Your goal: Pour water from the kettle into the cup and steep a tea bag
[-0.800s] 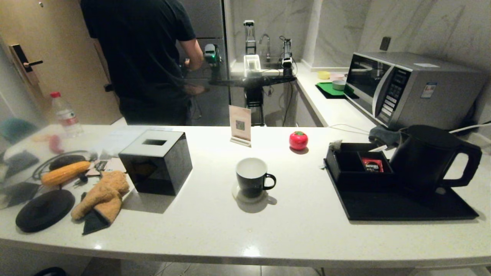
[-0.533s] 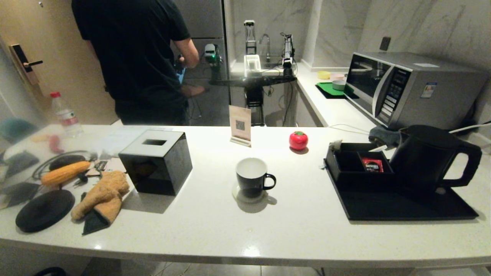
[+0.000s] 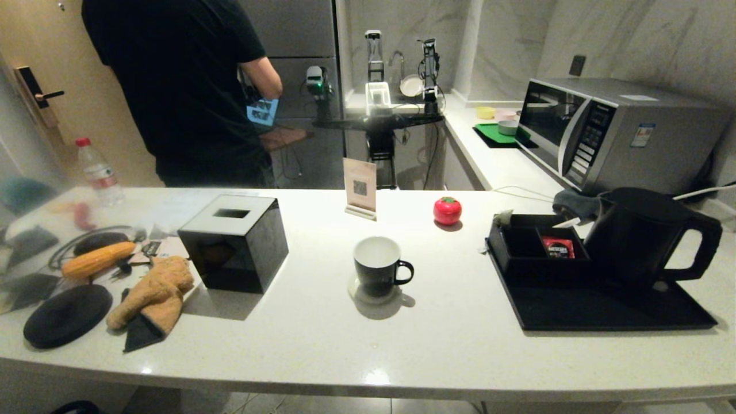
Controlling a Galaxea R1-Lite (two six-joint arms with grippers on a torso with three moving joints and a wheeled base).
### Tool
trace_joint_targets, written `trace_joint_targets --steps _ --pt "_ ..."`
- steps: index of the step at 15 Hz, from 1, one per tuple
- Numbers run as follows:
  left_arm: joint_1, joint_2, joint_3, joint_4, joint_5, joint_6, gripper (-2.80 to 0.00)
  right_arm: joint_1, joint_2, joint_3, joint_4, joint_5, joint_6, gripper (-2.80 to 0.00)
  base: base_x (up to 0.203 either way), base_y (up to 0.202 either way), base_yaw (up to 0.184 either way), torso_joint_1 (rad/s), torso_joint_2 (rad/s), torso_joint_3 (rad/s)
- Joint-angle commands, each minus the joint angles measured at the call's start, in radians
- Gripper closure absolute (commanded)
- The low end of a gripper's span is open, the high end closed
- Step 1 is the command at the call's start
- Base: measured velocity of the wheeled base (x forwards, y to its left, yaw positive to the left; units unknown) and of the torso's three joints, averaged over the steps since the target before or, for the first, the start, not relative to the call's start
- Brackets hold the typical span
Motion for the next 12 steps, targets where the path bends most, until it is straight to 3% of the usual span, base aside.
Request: trace_joint_targets --steps 1,7,12 --pt "0.0 0.0 0.0 0.0 0.0 -0.001 0.0 0.001 0.001 0.014 -0.034 0.001 0.0 0.0 0.0 0.0 0.0 0.0 0.0 0.0" --pt "0.0 0.0 0.0 0.0 0.0 -0.001 0.0 -0.003 0.068 0.012 -0.064 -0.009 0.012 0.0 0.0 0.0 0.0 0.0 0.0 0.0" --pt "0.0 0.0 0.0 0.0 0.0 -0.001 0.0 -0.047 0.288 -0.059 -0.146 -0.01 0.097 0.0 0.0 0.0 0.0 0.0 0.0 0.0"
